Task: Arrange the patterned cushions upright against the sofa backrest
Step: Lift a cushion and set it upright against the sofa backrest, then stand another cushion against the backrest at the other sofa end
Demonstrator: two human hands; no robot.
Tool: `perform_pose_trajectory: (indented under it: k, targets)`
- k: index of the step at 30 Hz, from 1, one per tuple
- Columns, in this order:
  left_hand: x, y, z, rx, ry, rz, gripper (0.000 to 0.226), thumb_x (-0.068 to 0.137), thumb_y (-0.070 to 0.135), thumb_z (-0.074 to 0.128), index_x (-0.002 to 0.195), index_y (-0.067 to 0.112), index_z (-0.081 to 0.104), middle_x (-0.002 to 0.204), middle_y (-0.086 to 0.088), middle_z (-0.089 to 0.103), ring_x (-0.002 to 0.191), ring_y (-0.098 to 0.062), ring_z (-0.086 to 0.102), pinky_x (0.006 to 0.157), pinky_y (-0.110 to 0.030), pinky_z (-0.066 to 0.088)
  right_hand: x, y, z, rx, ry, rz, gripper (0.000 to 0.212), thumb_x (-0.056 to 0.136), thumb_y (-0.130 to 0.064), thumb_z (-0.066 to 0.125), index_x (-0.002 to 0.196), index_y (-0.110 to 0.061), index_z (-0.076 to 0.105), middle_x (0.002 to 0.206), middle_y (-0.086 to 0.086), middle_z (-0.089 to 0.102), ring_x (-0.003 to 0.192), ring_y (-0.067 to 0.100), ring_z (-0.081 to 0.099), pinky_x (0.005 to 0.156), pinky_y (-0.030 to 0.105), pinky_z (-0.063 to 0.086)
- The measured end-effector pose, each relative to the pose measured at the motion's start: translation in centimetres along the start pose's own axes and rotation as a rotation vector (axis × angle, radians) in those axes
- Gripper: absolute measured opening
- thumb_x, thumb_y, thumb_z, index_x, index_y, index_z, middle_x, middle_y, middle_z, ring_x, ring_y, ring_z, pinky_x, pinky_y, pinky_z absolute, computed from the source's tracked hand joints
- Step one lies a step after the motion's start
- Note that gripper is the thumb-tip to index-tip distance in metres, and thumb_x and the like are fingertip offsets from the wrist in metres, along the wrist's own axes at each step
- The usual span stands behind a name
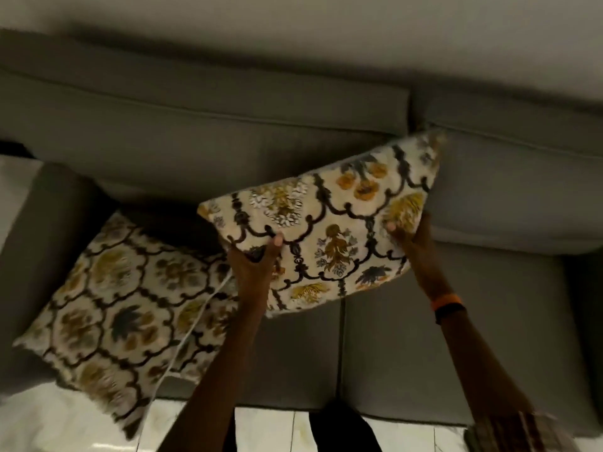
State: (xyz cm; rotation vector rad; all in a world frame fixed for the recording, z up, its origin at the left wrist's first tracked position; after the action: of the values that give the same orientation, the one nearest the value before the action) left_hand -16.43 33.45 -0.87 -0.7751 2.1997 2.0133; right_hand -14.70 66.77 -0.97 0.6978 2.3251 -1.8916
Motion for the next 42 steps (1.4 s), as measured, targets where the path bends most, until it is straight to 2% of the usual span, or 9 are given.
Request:
perform_pose_trajectory:
  k: [2, 6, 13, 16, 20, 23, 25, 31, 42]
  targets:
    - [0.5, -0.1, 6.2, 0.087, -0.205, 0.044, 0.076, 0.087, -0.009, 0.069, 0.146, 0.01, 0.024, 0.114, 0.027, 0.036, 0.083, 0.037, 0.05, 0.071, 0.004, 0.046, 0.5, 4.3, -3.4, -0.035, -0.025, 0.025, 0.098, 0.078, -0.043, 0.081, 0.159, -0.025, 0.029, 0.152, -0.005, 0.054, 0.132, -0.002, 0.059, 0.103, 0.017, 0.054]
    - [2.9, -6.2, 12.2, 0.255, -0.402, 0.006, 0.09, 0.069, 0.04, 0.09, 0.139, 0.048, 0.034, 0.138, 0.022, 0.052, 0.123, 0.012, 0.055, 0.113, -0.038, 0.046, 1.9, 10.8, -5.0, -0.103, -0.193, 0.115, 0.092, 0.082, -0.037, 0.088, 0.154, -0.005, 0.04, 0.141, -0.003, 0.057, 0.119, -0.012, 0.06, 0.106, 0.018, 0.053]
    - [4.0, -8.6, 14.2, 0.236, -0.374, -0.107, 0.122, 0.054, 0.052, 0.094, 0.151, 0.02, 0.027, 0.146, -0.005, 0.055, 0.133, -0.025, 0.055, 0.107, -0.057, 0.049, 4.8, 13.8, -7.2, 0.022, -0.065, 0.093, 0.053, 0.096, -0.003, 0.072, 0.146, -0.006, 0.054, 0.135, 0.005, 0.068, 0.114, -0.01, 0.068, 0.105, 0.024, 0.056]
    - [3.6, -7.5, 14.1, 0.271, -0.328, -0.098, 0.08, 0.078, 0.018, 0.085, 0.139, 0.022, 0.035, 0.131, 0.002, 0.057, 0.124, -0.023, 0.058, 0.096, -0.051, 0.056, 5.2, 13.0, -7.9, 0.061, -0.004, 0.08, 0.053, 0.097, -0.024, 0.072, 0.146, -0.021, 0.054, 0.137, 0.002, 0.066, 0.123, 0.006, 0.066, 0.101, 0.033, 0.059]
    - [3.5, -8.4, 13.1, 0.302, -0.323, -0.072, 0.103, 0.073, 0.013, 0.088, 0.152, 0.014, 0.022, 0.151, -0.009, 0.046, 0.14, -0.026, 0.045, 0.11, -0.041, 0.044, 5.0, 13.5, -7.3, 0.003, -0.041, 0.127, 0.057, 0.085, -0.041, 0.077, 0.135, -0.036, 0.05, 0.126, -0.016, 0.063, 0.119, 0.007, 0.063, 0.102, 0.037, 0.057]
    - [4.0, -10.6, 12.1, 0.222, -0.363, -0.04, 0.12, 0.063, 0.026, 0.093, 0.153, 0.016, 0.014, 0.158, -0.016, 0.035, 0.144, -0.033, 0.04, 0.113, -0.059, 0.042, 4.1, 15.0, -6.8, -0.005, 0.053, 0.124, 0.078, 0.084, -0.022, 0.083, 0.15, -0.018, 0.041, 0.133, -0.007, 0.06, 0.118, -0.004, 0.063, 0.097, 0.018, 0.057]
    - [3.2, -10.8, 11.0, 0.238, -0.367, -0.022, 0.126, 0.054, 0.057, 0.091, 0.151, 0.027, 0.017, 0.159, -0.019, 0.032, 0.145, -0.036, 0.038, 0.113, -0.063, 0.04, 2.1, 16.6, -6.3, -0.002, 0.193, 0.201, 0.07, 0.085, -0.018, 0.086, 0.142, -0.013, 0.047, 0.127, 0.003, 0.064, 0.113, 0.012, 0.064, 0.1, 0.036, 0.057]
    - [1.5, -10.9, 0.5, 0.571, -0.203, -0.006, 0.1, 0.077, 0.064, 0.07, 0.157, 0.024, 0.024, 0.159, -0.016, 0.036, 0.144, -0.037, 0.037, 0.114, -0.057, 0.04, -5.0, 17.6, 6.9, -0.179, 0.026, 0.396, 0.07, 0.097, -0.014, 0.075, 0.157, -0.006, 0.041, 0.158, 0.019, 0.047, 0.146, 0.038, 0.047, 0.118, 0.053, 0.043]
    - [4.5, -16.9, -33.4, 0.602, 0.399, -0.099, 0.083, 0.086, 0.057, 0.058, 0.15, 0.011, 0.03, 0.153, -0.025, 0.034, 0.14, -0.045, 0.036, 0.115, -0.059, 0.034, -5.4, 1.1, 39.0, -0.452, -0.454, -0.029, 0.057, 0.105, -0.032, 0.063, 0.156, -0.015, 0.046, 0.159, 0.012, 0.048, 0.145, 0.028, 0.048, 0.113, 0.034, 0.04]
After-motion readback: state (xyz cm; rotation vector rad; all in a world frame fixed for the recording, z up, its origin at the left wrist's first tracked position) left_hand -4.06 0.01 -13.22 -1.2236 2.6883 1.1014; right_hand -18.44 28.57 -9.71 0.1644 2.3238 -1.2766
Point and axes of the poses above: each hand's wrist, its own x-axis towards the middle knuckle, its own z-axis out of the palm, y = z × x, the point moved 10 cm from there along x, towards the middle knuckle
